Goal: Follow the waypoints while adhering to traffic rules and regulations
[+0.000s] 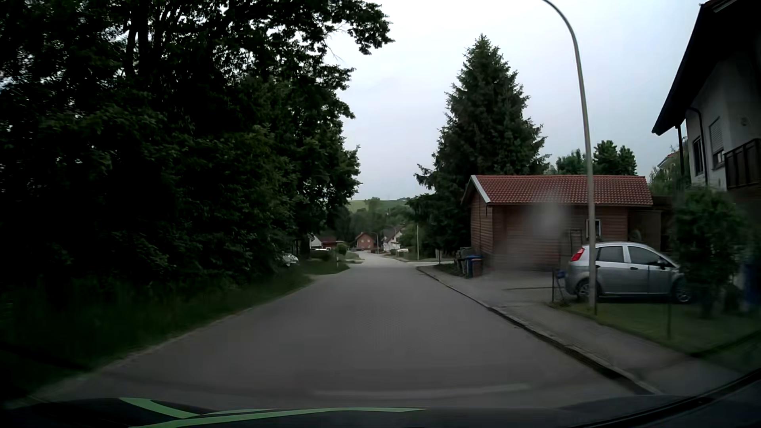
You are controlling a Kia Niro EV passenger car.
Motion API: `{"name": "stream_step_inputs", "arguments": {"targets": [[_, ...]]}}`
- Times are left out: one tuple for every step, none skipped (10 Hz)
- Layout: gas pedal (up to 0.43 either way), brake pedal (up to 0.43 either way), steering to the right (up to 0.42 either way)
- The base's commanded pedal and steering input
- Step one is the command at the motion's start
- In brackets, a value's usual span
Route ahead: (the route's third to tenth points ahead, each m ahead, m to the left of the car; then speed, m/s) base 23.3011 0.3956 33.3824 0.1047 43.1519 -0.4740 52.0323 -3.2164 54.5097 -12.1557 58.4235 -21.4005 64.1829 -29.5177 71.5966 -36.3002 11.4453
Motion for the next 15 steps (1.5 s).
{"name": "stream_step_inputs", "arguments": {"targets": [[0.000,0.152,-0.001],[0.000,0.159,0.000],[0.000,0.159,0.000],[0.000,0.165,0.000],[0.000,0.171,0.001],[0.000,0.177,0.001],[0.000,0.183,0.001],[0.000,0.189,0.001],[0.000,0.201,0.001],[0.000,0.207,0.001],[0.000,0.213,0.001],[0.000,0.213,0.001],[0.000,0.213,0.001],[0.000,0.213,0.001],[0.000,0.220,0.002]]}}
